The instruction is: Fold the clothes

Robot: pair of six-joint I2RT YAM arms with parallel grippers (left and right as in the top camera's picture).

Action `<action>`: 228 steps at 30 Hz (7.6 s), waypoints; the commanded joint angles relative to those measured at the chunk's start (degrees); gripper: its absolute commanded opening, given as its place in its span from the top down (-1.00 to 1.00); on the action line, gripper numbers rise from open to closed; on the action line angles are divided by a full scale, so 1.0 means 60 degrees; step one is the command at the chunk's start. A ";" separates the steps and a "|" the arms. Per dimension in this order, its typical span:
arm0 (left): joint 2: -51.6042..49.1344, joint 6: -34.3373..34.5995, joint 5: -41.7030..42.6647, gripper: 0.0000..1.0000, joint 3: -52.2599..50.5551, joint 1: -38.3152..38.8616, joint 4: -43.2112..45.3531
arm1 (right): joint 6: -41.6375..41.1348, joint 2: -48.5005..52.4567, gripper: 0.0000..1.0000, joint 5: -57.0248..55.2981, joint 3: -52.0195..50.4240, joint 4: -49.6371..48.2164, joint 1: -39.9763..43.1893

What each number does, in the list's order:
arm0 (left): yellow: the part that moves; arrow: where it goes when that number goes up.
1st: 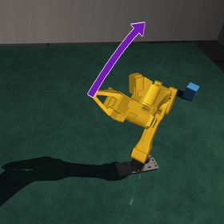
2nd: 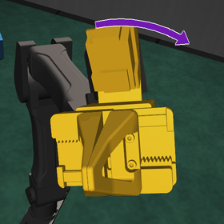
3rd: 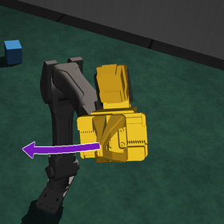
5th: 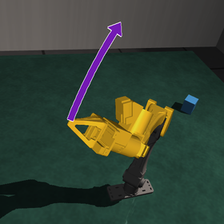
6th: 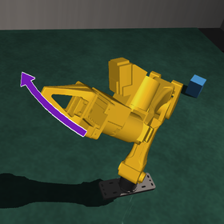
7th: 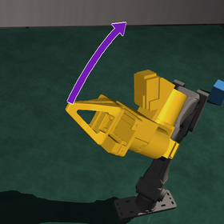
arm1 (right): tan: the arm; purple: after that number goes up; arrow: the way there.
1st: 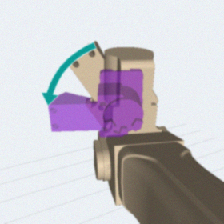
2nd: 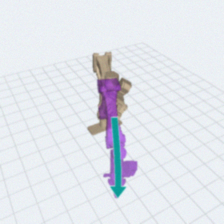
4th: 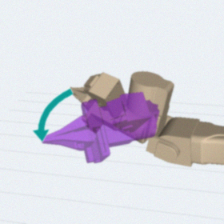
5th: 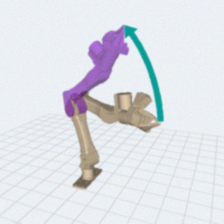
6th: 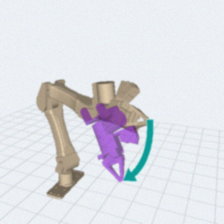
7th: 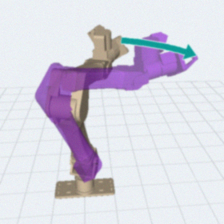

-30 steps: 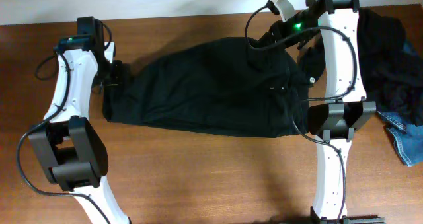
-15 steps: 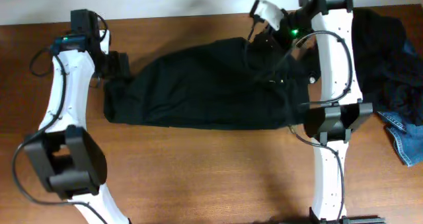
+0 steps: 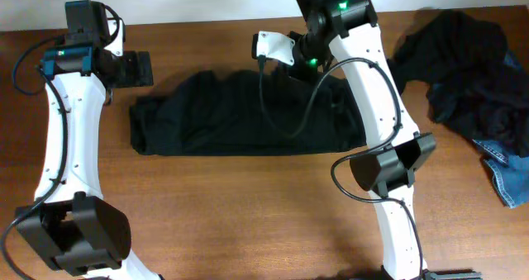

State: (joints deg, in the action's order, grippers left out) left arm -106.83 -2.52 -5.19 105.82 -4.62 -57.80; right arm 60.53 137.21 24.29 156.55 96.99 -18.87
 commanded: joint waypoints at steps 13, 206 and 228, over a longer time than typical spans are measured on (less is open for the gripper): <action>0.0291 0.0058 0.0000 -0.98 -0.0007 -0.0022 0.0033 | -0.1388 -0.0310 0.92 -0.0594 -0.2193 0.0058 0.2346; -0.3931 0.0350 -0.5978 -0.19 0.4244 0.0011 -0.1708 | -1.2131 -0.2324 -0.24 0.1432 -0.9224 -0.4881 0.0761; -0.3942 0.0346 -0.5049 -0.20 0.4244 0.0007 -0.1643 | -1.5216 -0.3206 -0.54 -0.2200 -0.9806 -0.5872 0.0029</action>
State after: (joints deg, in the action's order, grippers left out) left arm -129.99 -0.80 -36.38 130.63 -4.58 -67.85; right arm -29.10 122.85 16.40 97.60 60.40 -19.09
